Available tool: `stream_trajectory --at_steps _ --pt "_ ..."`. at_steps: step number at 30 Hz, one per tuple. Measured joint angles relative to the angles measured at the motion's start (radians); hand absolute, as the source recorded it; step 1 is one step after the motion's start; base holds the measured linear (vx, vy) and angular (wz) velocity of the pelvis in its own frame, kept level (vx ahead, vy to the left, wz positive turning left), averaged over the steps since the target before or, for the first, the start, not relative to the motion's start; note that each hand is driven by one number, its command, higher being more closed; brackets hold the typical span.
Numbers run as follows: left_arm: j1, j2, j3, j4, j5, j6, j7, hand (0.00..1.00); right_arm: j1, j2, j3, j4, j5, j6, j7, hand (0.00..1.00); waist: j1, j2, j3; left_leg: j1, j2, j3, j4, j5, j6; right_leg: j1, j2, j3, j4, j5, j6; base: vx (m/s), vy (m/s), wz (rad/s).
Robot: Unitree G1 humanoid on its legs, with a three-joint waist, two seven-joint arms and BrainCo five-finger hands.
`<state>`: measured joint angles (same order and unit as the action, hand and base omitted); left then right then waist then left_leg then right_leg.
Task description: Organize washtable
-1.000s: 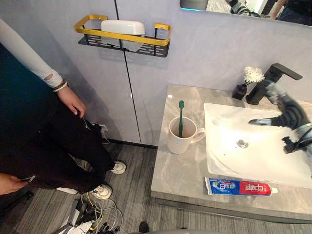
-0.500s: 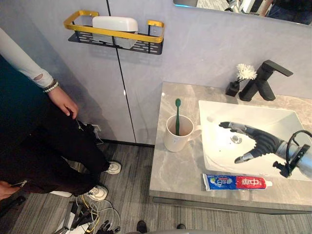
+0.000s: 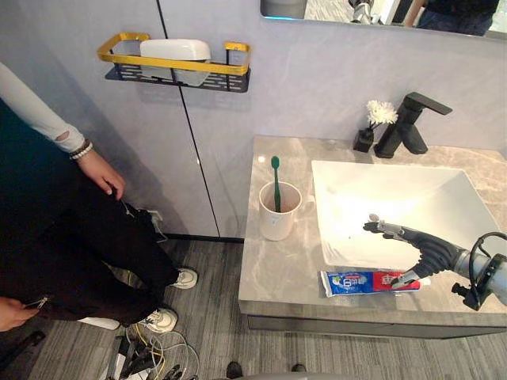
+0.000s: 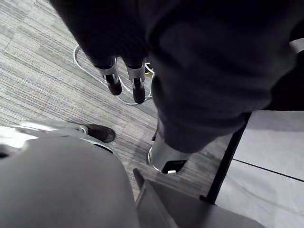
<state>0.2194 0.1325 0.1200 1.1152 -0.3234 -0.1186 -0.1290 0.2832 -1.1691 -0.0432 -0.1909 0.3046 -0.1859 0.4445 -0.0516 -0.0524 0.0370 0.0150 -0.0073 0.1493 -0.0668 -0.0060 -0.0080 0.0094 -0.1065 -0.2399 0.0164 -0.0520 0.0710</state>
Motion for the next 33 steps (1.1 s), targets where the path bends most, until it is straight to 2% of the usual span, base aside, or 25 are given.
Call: stream_trajectory --at_steps 23,33 --pt "0.001 0.01 -0.038 0.004 -0.041 -0.001 0.003 0.0 -0.002 0.001 0.001 0.034 -0.004 0.0 -0.019 0.0 0.001 -0.004 0.002 -0.001 -0.002 0.017 -0.004 0.002 0.002 -0.012 0.0 0.022 -0.003 0.014 0.001 -0.01 0.006 -0.02" --pt "0.0 0.017 -0.043 -0.006 -0.061 -0.002 0.004 0.0 -0.023 0.002 0.003 0.101 -0.112 -0.002 -0.031 0.0 0.001 -0.017 0.031 -0.002 -0.003 0.018 -0.008 0.005 0.007 -0.013 0.0 0.023 -0.006 0.014 0.001 0.0 0.0 0.0"
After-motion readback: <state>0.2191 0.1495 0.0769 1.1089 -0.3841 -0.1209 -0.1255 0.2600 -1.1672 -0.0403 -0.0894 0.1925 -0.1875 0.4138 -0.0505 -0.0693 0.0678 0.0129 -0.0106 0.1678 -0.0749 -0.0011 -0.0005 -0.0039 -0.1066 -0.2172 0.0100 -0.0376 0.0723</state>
